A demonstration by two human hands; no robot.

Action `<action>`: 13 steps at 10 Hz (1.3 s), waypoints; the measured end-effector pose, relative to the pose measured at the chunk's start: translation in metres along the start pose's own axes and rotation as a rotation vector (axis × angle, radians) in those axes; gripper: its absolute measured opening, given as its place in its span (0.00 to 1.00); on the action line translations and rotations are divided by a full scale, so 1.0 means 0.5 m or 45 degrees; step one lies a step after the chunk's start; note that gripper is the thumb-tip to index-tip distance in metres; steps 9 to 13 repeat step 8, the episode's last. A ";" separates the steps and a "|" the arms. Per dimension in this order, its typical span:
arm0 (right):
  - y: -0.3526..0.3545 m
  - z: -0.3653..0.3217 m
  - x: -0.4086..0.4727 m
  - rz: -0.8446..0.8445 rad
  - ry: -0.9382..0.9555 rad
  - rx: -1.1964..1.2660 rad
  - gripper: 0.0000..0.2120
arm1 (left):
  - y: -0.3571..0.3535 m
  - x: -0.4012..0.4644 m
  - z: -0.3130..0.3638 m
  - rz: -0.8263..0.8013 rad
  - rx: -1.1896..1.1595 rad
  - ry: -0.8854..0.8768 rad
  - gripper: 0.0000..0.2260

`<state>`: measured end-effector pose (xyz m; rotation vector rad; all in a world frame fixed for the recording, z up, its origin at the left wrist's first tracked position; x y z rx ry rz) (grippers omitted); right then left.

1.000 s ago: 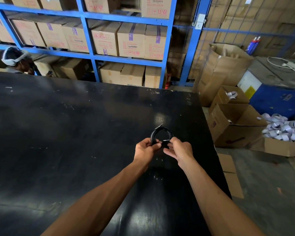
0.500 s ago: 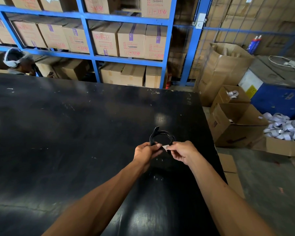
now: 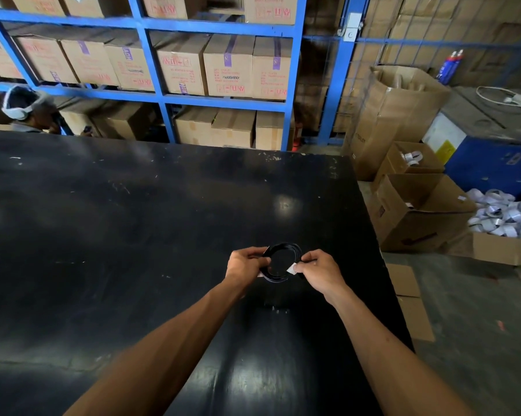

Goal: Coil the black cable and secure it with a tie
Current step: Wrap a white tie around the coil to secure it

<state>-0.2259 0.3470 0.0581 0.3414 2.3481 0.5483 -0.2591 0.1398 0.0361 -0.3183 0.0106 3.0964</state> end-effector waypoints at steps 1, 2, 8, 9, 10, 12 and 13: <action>-0.004 0.038 0.026 -0.028 -0.073 0.040 0.10 | -0.009 -0.007 -0.036 -0.029 0.024 0.054 0.12; -0.004 0.071 0.044 -0.054 -0.116 0.057 0.11 | -0.019 -0.008 -0.070 -0.085 0.216 0.052 0.11; -0.068 0.177 0.129 -0.052 -0.132 -0.087 0.07 | -0.012 0.011 -0.212 -0.241 0.745 0.109 0.20; -0.068 0.177 0.129 -0.052 -0.132 -0.087 0.07 | -0.012 0.011 -0.212 -0.241 0.745 0.109 0.20; -0.068 0.177 0.129 -0.052 -0.132 -0.087 0.07 | -0.012 0.011 -0.212 -0.241 0.745 0.109 0.20; -0.068 0.177 0.129 -0.052 -0.132 -0.087 0.07 | -0.012 0.011 -0.212 -0.241 0.745 0.109 0.20; -0.068 0.177 0.129 -0.052 -0.132 -0.087 0.07 | -0.012 0.011 -0.212 -0.241 0.745 0.109 0.20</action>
Point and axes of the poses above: each hand's wrist, its own x-axis towards the middle knuckle, its own y-axis out of the back of the hand, z = x × y, the point moved 9 cm from there along x, towards the middle knuckle, and after that the axes turned 13 degrees about -y, right-handed, at the moved point
